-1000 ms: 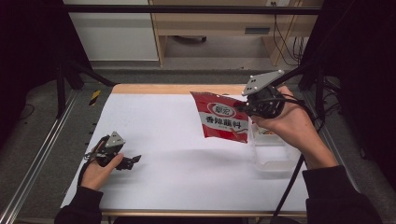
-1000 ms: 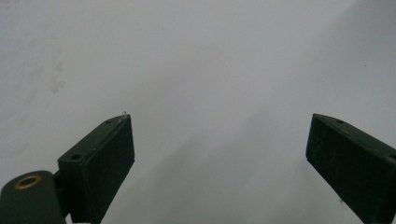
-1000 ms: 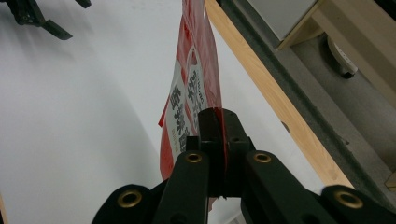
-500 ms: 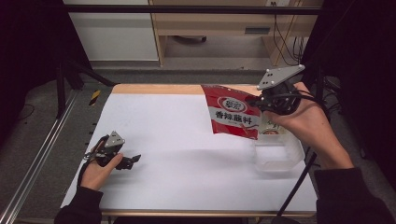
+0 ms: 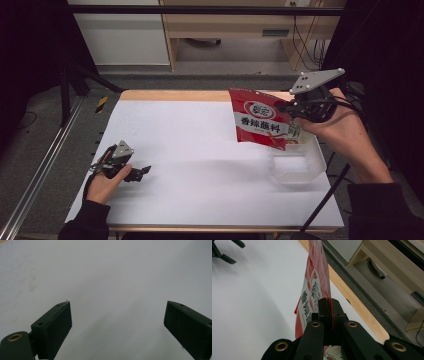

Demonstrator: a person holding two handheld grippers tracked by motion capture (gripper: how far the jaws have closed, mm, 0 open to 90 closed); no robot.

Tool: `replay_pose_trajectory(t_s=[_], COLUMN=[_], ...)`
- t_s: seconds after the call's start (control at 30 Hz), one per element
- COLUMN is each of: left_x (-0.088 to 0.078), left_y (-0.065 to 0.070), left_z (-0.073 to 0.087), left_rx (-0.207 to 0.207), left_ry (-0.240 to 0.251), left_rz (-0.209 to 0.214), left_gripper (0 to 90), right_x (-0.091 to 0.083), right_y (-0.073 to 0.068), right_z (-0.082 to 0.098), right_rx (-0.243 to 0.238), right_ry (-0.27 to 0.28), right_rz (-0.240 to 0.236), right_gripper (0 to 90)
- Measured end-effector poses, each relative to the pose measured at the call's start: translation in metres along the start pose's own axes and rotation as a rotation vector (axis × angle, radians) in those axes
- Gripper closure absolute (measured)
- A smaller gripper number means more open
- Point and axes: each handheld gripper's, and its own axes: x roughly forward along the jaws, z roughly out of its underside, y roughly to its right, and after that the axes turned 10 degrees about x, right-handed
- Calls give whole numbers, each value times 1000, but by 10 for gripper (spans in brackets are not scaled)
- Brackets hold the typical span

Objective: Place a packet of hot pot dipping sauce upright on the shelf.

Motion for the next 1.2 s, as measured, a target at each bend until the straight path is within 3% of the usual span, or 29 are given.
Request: replay_pose_trajectory(t_s=[0.77,1.2], left_x=[0,0], left_y=[1,1], left_z=[0,0], left_rx=[4,4], left_ry=[2,1], left_rz=[3,4], left_gripper=[78,78], right_x=[-20,-22], right_y=[19,26], right_z=[25,32], right_rx=[53,77], right_ry=[2,-18], right_rz=[37,43], right_gripper=[900,900])
